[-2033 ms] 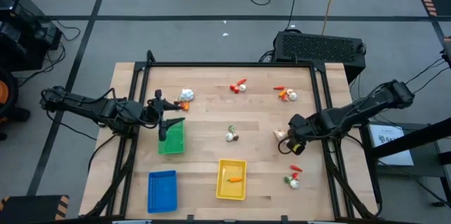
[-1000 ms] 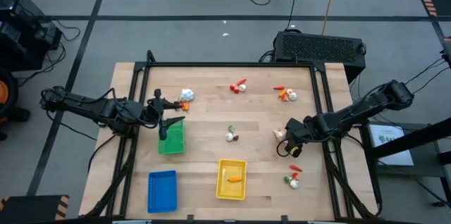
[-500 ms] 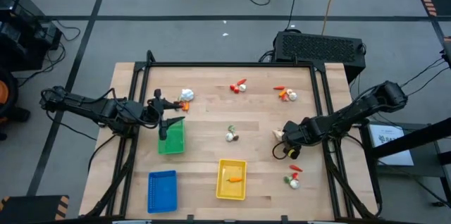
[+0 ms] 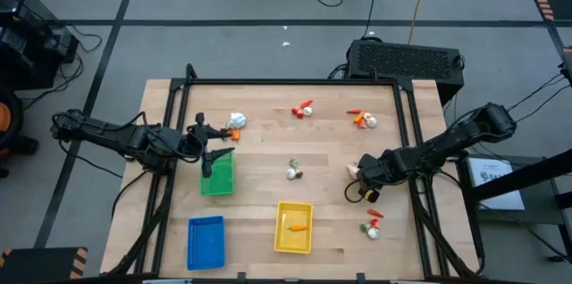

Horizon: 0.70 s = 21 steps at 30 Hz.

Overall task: Sort produce into baskets
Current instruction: Put the yellow chili pepper into the yellow basket

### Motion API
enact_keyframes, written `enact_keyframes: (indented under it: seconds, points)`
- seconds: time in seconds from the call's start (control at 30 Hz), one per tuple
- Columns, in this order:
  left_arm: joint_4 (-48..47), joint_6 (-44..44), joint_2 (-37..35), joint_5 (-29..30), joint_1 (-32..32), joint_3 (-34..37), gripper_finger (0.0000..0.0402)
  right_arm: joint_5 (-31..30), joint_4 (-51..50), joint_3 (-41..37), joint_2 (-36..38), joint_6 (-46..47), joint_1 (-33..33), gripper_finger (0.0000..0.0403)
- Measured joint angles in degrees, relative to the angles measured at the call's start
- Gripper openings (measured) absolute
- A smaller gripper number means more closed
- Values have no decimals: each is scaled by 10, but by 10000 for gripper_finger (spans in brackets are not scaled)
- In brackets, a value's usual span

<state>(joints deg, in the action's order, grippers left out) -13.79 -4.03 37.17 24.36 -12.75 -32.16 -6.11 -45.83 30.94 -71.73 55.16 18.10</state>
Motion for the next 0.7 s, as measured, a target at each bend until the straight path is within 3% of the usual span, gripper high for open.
enact_keyframes:
  seconds: [0.23, 0.33, 0.43, 0.53, 0.7]
  points:
    - [1, -1, 0, 0, 0, 0, 205, -38, -150, 100, 1, -4, 0, 26]
    - [5, -1, 0, 0, 0, 0, 205, -51, -147, 147, 2, -24, 0, 26]
    - [9, -1, 0, 0, 0, 0, 205, -65, -73, 183, 2, -71, 4, 27]
    - [15, -1, 0, 0, 0, 0, 205, -74, 69, 194, 2, -148, 14, 27]
    - [15, 0, 0, 0, 0, 0, 205, -38, 292, 195, -40, -289, 35, 27]
